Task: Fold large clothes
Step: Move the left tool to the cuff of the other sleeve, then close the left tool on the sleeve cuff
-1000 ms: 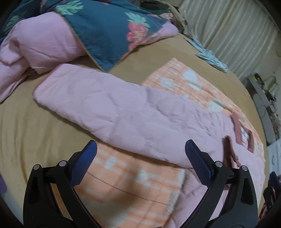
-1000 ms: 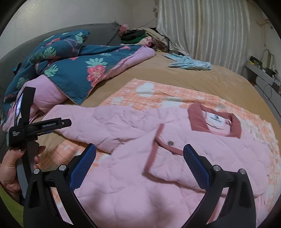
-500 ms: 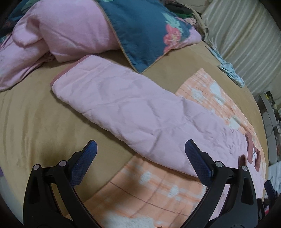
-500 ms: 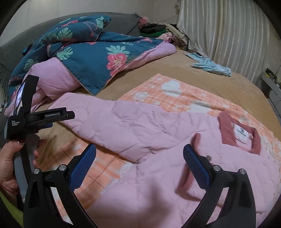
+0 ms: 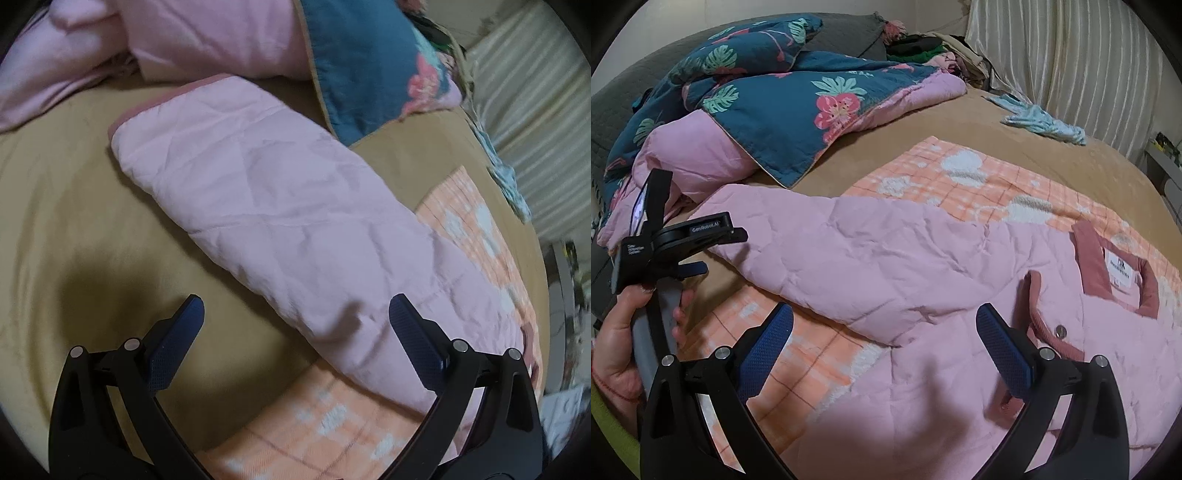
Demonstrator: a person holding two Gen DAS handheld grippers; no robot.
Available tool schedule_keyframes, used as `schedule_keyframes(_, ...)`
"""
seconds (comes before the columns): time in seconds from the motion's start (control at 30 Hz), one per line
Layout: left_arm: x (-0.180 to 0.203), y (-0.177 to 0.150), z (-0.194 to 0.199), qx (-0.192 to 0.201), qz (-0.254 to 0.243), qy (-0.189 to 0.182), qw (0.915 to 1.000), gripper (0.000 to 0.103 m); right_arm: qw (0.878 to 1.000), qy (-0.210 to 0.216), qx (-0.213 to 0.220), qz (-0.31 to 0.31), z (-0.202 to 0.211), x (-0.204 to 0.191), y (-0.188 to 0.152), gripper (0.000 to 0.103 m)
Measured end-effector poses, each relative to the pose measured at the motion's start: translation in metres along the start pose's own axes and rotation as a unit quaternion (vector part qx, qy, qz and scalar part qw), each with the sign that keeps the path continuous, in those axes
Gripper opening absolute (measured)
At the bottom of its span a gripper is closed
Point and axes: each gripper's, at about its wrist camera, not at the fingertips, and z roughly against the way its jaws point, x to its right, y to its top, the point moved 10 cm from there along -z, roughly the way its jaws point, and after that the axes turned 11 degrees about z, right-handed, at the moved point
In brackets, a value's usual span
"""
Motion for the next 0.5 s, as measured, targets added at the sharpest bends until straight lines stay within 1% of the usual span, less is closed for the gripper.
schedule_keyframes(0.17, -0.014, 0.013, -0.017, 0.013, 0.046, -0.017, 0.9987, 0.094, 1.0, -0.009, -0.003, -0.016, 0.007, 0.019, -0.014, 0.099)
schedule_keyframes(0.3, -0.017, 0.024, -0.016, 0.031, 0.067, -0.037, 0.9966, 0.094, 0.999, -0.019, -0.001, -0.037, 0.019, 0.04, -0.03, 0.099)
schedule_keyframes(0.37, -0.019, 0.029, -0.017, 0.033, 0.072, -0.041, 0.996, 0.093, 0.999, -0.019, 0.001, -0.05, 0.026, 0.05, -0.037, 0.099)
schedule_keyframes(0.4, -0.02, 0.029, -0.018, 0.032, 0.069, -0.031, 0.9967, 0.082, 0.998, -0.021, 0.003, -0.057, 0.032, 0.055, -0.041, 0.099)
schedule_keyframes(0.43, -0.022, 0.03, -0.018, 0.034, 0.063, -0.013, 0.9973, 0.075, 0.998, -0.024, 0.005, -0.06, 0.037, 0.06, -0.044, 0.099)
schedule_keyframes(0.47, -0.021, 0.03, -0.016, 0.039, 0.059, -0.007, 0.9974, 0.053, 0.998, -0.031, 0.008, -0.062, 0.045, 0.065, -0.049, 0.099)
schedule_keyframes(0.5, -0.019, 0.03, -0.013, 0.04, 0.06, -0.017, 0.9973, 0.037, 0.997, -0.035, 0.01, -0.063, 0.05, 0.069, -0.053, 0.099)
